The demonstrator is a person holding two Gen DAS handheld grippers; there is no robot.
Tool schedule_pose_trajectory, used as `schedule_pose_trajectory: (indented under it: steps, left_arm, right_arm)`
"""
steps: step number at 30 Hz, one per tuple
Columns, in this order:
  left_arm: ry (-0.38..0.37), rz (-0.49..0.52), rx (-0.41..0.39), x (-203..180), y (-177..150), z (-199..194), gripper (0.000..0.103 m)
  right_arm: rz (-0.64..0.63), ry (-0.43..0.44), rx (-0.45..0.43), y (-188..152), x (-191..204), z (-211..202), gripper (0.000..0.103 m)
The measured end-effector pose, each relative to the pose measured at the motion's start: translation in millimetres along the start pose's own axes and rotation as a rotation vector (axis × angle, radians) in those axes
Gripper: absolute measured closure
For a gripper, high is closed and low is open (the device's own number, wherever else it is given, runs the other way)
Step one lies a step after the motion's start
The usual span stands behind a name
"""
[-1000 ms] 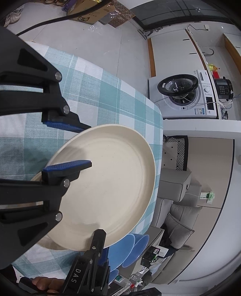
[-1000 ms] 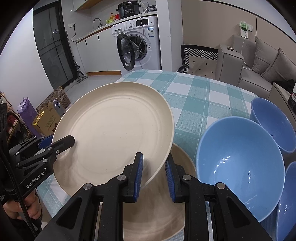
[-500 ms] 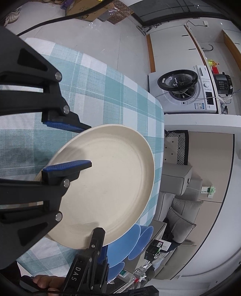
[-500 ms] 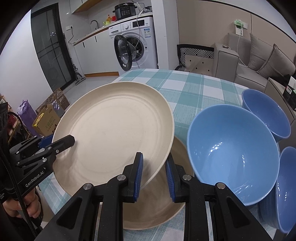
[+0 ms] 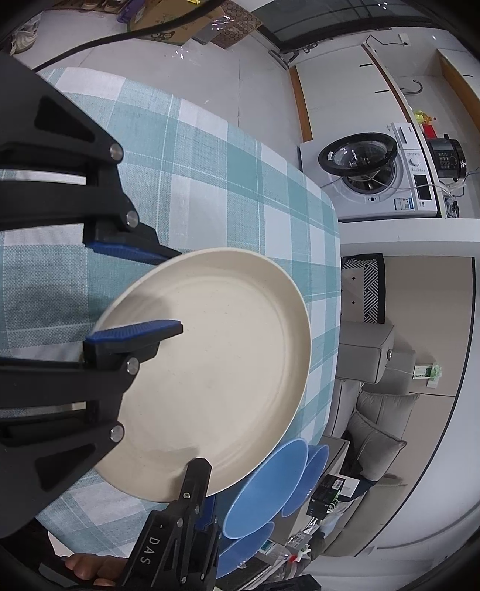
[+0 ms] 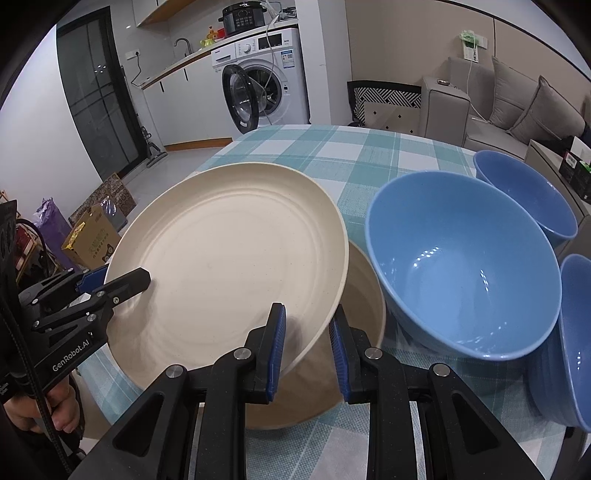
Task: Organize plates and bowls
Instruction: 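Lift the beige plate with both grippers and carry it over the plate stack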
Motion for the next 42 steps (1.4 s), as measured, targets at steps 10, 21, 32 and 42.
schedule_pose_trajectory:
  steps: [10,21,32,42]
  left_arm:
    - [-0.013,0.019,0.018,-9,-3,10,0.074]
    - [-0.018,0.022,0.036,-14,-6,20,0.074]
    - [-0.015,0.023,0.04,-14,-8,23,0.074]
    - [-0.009,0.01,0.032,-12,-8,28,0.074]
  right_arm:
    - [0.009,-0.034,0.004,-9,-13,4,0.079]
    - [-0.003,-0.07,0.005,-17,-17,9,0.079]
    - [-0.019,-0.089,0.003,-20,-14,10,0.078]
    - [-0.03,-0.103,-0.001,-22,-12,10,0.077]
Point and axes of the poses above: each gripper's, at about its wrist camera, not at the fingertips, and z roughly the way its jaws point, x to its left, y to its top, the point moved 8 cm from there along z, roughly the way its jaws point, and after that the axes turned 14 degrees about z, right-handed, at the moved point
